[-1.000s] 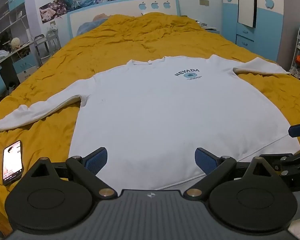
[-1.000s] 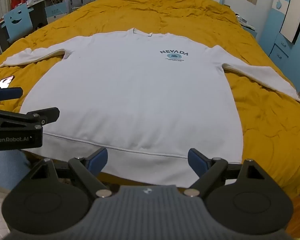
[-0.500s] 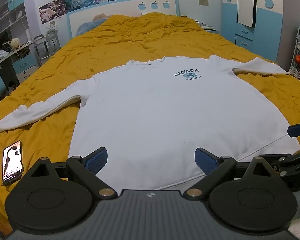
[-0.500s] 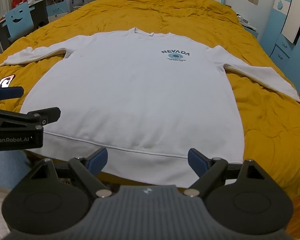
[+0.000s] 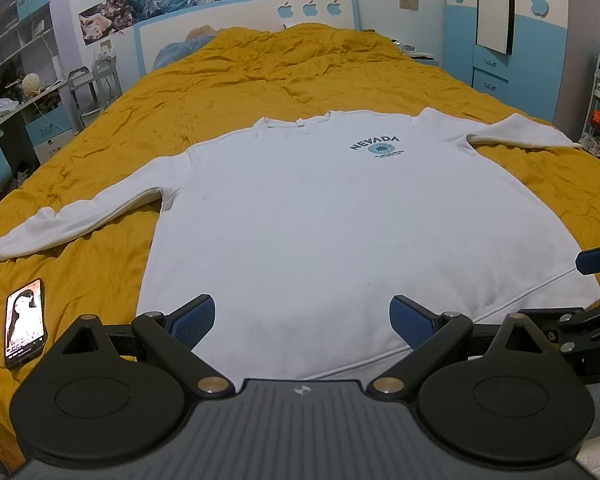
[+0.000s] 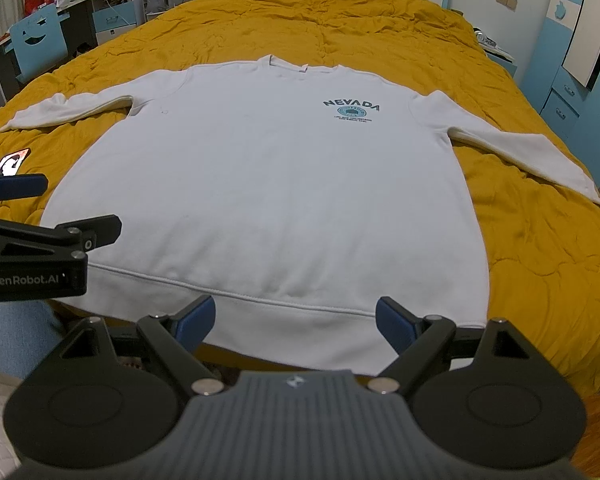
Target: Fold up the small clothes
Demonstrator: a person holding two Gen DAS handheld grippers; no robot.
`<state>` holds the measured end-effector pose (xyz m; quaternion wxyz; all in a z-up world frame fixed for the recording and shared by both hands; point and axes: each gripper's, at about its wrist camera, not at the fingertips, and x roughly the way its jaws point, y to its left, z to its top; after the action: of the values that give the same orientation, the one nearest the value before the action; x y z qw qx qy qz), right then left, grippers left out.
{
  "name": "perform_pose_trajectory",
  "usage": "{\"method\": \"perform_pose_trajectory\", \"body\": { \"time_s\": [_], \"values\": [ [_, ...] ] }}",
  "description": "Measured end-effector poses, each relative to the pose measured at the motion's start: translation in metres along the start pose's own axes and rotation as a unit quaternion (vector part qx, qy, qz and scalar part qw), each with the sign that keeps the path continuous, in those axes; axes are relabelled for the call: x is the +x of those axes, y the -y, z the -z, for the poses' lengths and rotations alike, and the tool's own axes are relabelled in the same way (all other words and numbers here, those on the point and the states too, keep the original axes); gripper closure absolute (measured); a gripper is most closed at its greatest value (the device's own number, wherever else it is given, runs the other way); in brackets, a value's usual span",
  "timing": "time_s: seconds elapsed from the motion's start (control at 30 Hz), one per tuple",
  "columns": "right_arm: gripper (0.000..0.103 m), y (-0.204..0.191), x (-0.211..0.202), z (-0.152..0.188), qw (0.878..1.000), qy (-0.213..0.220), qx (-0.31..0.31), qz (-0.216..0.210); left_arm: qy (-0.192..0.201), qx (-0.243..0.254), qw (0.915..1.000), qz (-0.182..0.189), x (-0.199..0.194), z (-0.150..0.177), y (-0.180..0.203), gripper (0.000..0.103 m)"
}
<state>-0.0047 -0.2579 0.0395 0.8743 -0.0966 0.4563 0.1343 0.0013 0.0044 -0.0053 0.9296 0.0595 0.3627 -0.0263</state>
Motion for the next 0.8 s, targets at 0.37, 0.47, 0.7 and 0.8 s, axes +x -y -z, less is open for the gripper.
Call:
{"method": "perform_pose_trajectory", "body": {
  "time_s": [0.37,0.47,0.7,0.8],
  "values": [
    [0.020,-0.0012,0.0005,0.0010,1.000,-0.001,0.000,0.000,-0.001,0.000,1.0000,0.000,0.0000,-0.0004,0.0002,0.000],
    [0.020,-0.0029,0.0010,0.0025,1.000,-0.002,-0.001,0.000,-0.001,0.000,1.0000,0.000,0.0001,-0.0004,0.0002,0.000],
    [0.020,-0.0033,0.0016,0.0028,1.000,-0.002,-0.001,0.000,-0.001,0.000,1.0000,0.000,0.0009,-0.0005,0.0009,0.000],
    [0.020,-0.0033,0.0016,0.0028,1.000,-0.003,-0.001,0.000,-0.001,0.000,1.0000,0.000,0.0009,-0.0006,0.0009,0.000]
  ]
}}
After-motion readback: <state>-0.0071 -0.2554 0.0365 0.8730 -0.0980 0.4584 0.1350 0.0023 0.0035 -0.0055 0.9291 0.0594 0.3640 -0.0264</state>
